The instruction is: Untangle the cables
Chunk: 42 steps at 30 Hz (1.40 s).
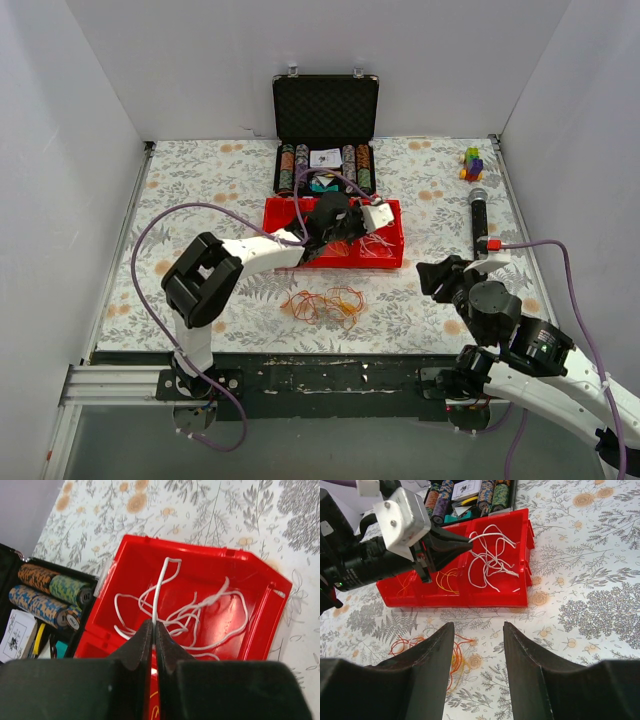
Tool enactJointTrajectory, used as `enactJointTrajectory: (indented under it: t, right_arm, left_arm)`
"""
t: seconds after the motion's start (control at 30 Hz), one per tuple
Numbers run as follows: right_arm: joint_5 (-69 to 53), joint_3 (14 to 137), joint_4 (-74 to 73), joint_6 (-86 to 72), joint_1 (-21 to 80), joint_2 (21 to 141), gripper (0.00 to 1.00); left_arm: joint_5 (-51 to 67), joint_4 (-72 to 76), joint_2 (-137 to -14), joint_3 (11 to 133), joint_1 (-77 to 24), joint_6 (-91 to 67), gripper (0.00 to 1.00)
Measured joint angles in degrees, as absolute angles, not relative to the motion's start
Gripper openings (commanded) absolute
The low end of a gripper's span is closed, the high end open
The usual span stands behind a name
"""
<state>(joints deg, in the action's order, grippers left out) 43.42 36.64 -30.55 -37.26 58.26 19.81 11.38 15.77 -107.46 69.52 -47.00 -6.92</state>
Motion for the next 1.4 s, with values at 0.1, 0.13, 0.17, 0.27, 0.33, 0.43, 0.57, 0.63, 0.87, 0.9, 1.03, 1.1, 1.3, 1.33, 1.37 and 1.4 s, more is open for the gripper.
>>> enactJointTrajectory:
  t: [0.1,0.13,0.17,0.27,0.33,0.43,0.57,0.63,0.87,0.9,1.03,1.1,1.3,1.33,1.37,1.4]
  right_arm:
    - [43.4,36.6,-30.6,-37.3,58.3,19.8,0.52]
    - [43.4,36.6,-30.6,-37.3,58.3,19.8,0.52]
    - [43.4,36.6,-30.6,-37.3,58.3,19.8,0.52]
    - [43.4,36.6,-30.6,-37.4,58.3,19.8,0.52]
    - [43.4,36.6,-30.7,-37.4,58.3,19.8,0.52]
    - [43.4,36.6,-30.7,-37.4,58.3,20.0,0.53]
    - [43.4,36.6,-30.6,-37.3,58.3,21.9,0.53]
    - [43.3,36.6,-30.5,-37.3,58.3,22.9,0.54]
    - [41.6,38.3,-29.0,-35.3,58.3,26.9,0.56]
    - [41.1,38.6,-28.5,-34.9,58.2,27.7,0.56]
    - [37.7,40.7,-27.0,-32.8,58.3,33.8,0.57]
    - [35.4,41.5,-26.5,-31.9,58.3,37.3,0.58]
    - [27.0,41.7,-24.2,-29.7,58.3,43.6,0.59]
    - [25.6,41.6,-23.4,-29.4,58.3,43.8,0.59]
    - [24.5,41.5,-22.6,-29.1,58.2,44.1,0.59]
    - [22.5,41.3,-21.4,-28.5,58.2,44.6,0.6]
  left_arm:
    - [9.7,14.5,-107.9,69.2,-47.0,-5.3,0.0]
    - [9.1,14.5,-107.9,69.1,-47.0,-4.7,0.04]
    - [8.6,14.4,-108.0,69.1,-47.0,-4.2,0.18]
    - [7.7,13.2,-108.4,69.3,-47.0,-3.0,0.61]
    - [7.5,11.4,-108.5,70.1,-47.1,-3.2,0.7]
    - [8.1,9.4,-108.3,72.4,-47.2,-4.4,0.8]
    - [9.6,6.7,-104.0,72.6,-47.2,-6.2,0.84]
    - [10.3,5.7,-100.7,72.6,-47.2,-7.2,0.89]
    - [12.4,1.9,-83.5,72.6,-47.1,-12.5,0.95]
    - [12.9,1.0,-80.9,72.5,-46.9,-13.3,0.96]
    - [14.9,-2.4,-71.5,70.0,-45.7,-15.4,0.97]
    - [16.2,-5.1,-67.9,68.2,-44.3,-16.1,0.96]
    - [20.6,-15.4,-64.5,60.1,-40.2,-13.9,0.95]
    - [21.1,-16.7,-64.4,57.4,-40.2,-13.1,0.95]
    - [21.6,-17.9,-64.4,54.6,-40.2,-12.3,0.95]
    - [22.0,-19.2,-64.4,52.1,-40.2,-11.8,0.95]
